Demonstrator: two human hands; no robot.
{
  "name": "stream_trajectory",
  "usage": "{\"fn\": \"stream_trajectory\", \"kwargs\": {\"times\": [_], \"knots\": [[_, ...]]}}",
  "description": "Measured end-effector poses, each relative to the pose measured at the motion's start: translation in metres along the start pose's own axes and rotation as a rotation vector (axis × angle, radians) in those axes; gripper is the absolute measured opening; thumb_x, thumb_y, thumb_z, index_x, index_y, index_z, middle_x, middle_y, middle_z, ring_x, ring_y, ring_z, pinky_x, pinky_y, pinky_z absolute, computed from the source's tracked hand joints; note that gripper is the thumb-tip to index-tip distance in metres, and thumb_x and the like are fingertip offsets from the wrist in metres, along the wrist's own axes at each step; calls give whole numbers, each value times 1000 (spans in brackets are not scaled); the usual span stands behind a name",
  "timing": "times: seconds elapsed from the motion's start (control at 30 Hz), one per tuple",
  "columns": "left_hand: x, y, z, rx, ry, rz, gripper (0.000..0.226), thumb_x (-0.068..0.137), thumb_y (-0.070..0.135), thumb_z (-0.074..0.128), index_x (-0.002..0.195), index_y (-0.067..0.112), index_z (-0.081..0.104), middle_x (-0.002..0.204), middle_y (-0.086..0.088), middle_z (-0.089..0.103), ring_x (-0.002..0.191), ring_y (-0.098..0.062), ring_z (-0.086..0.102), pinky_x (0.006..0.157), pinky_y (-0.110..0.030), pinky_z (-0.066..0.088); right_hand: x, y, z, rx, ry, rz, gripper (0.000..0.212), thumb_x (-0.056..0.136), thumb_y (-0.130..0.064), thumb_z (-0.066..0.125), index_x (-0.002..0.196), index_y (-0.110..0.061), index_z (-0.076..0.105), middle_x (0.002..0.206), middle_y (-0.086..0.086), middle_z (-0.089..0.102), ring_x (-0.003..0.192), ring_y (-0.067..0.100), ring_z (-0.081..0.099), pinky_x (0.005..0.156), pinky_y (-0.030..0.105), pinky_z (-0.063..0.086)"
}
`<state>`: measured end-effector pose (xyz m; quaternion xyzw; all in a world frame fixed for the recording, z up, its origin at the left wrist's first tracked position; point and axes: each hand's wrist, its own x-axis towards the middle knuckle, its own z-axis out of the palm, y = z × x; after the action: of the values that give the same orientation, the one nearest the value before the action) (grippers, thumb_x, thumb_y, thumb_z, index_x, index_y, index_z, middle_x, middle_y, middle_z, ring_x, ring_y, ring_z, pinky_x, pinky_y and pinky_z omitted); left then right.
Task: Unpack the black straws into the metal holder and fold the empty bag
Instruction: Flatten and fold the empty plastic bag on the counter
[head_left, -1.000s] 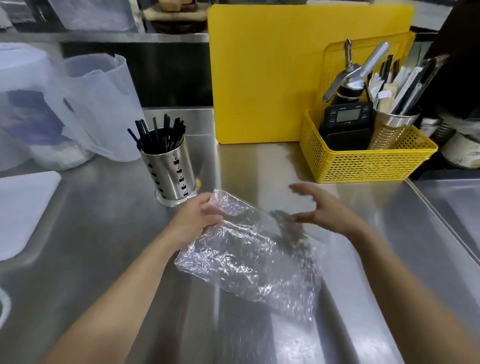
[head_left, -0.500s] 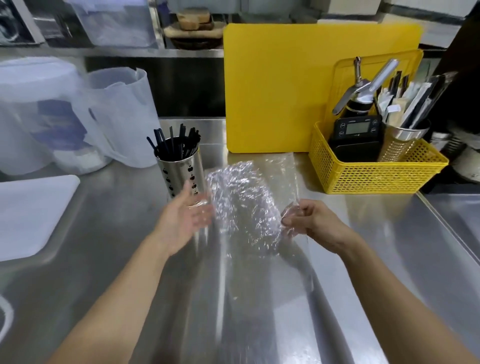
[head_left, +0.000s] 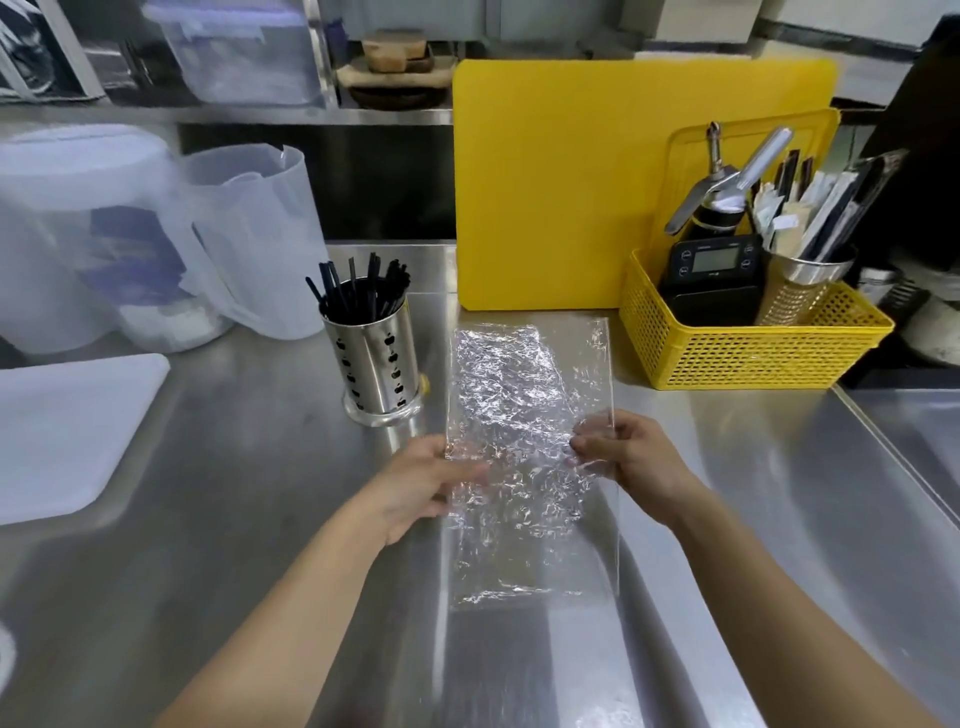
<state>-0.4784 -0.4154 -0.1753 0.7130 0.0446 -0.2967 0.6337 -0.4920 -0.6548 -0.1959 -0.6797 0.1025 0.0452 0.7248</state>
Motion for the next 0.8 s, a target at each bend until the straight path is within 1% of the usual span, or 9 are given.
{"fn": "stream_trajectory", "kwargs": {"times": [0.03, 0.1, 0.17, 0.23, 0.37, 0.53, 0.63, 0.7, 0.8], "knots": [[0, 1, 1, -10, 52, 15, 22, 76, 24, 73, 90, 17, 58, 96, 0, 67, 107, -23, 57, 94, -46, 48, -2, -1, 1, -2, -3, 3, 11, 74, 4, 69, 77, -6, 66, 73, 16, 63, 70, 28, 56, 65, 35, 43], [2, 1, 0, -23, 135, 27, 16, 83, 21, 67, 93, 12, 59, 88, -1, 65, 92, -18, 58, 83, -43, 53, -7, -2, 0, -19, -36, 30, 9, 75, -1, 70, 80, -8, 67, 78, 18, 66, 71, 29, 60, 63, 33, 44], [-1, 1, -3, -29, 189, 45, 13, 84, 20, 64, 94, 13, 60, 80, 3, 59, 73, -11, 50, 67, -29, 45, -14, -5, 0, -47, -114, 83, 11, 78, -4, 68, 88, -8, 67, 83, 14, 71, 72, 25, 66, 62, 30, 51], [-3, 0, -6, -27, 226, 63, 8, 84, 19, 65, 82, 15, 59, 74, 3, 52, 65, -11, 41, 60, -27, 34, -20, -4, -1, -80, -166, 110, 12, 80, -2, 65, 93, 0, 64, 78, 12, 70, 64, 21, 65, 57, 26, 51], [-7, -2, -10, -14, 221, 66, 9, 81, 20, 68, 79, 17, 59, 76, 1, 54, 63, -12, 39, 54, -26, 31, -32, 1, -1, -114, -110, 105, 7, 80, 3, 63, 87, 0, 64, 57, 3, 56, 50, 13, 51, 52, 24, 42], [-18, 0, -18, -58, 184, 82, 8, 85, 13, 61, 80, 7, 65, 64, -3, 51, 55, -13, 44, 49, -23, 39, -45, -1, 0, -104, -53, 61, 17, 79, -1, 66, 92, -9, 73, 67, 14, 43, 56, 21, 38, 56, 32, 35], [-25, -3, -26, -84, 95, 125, 12, 88, 3, 53, 85, 8, 63, 54, -4, 54, 43, -13, 46, 39, -21, 40, -51, -6, 3, 29, -52, 59, 22, 82, 9, 57, 92, -3, 72, 65, 17, 60, 52, 21, 56, 47, 24, 44], [-29, -4, -31, -84, 92, 179, 20, 88, -2, 50, 87, 11, 65, 50, 2, 59, 41, -13, 48, 42, -22, 38, -56, -7, 7, 123, -80, 77, 25, 82, 18, 48, 80, 5, 70, 68, 17, 69, 54, 22, 66, 44, 24, 50], [-35, -4, -36, 6, 153, 287, 35, 84, -10, 48, 70, 14, 70, 57, 11, 69, 59, -5, 59, 53, -15, 46, -57, -2, 15, 108, -91, 105, 39, 79, 23, 43, 61, 3, 71, 68, 16, 71, 57, 24, 65, 47, 26, 52]]}}
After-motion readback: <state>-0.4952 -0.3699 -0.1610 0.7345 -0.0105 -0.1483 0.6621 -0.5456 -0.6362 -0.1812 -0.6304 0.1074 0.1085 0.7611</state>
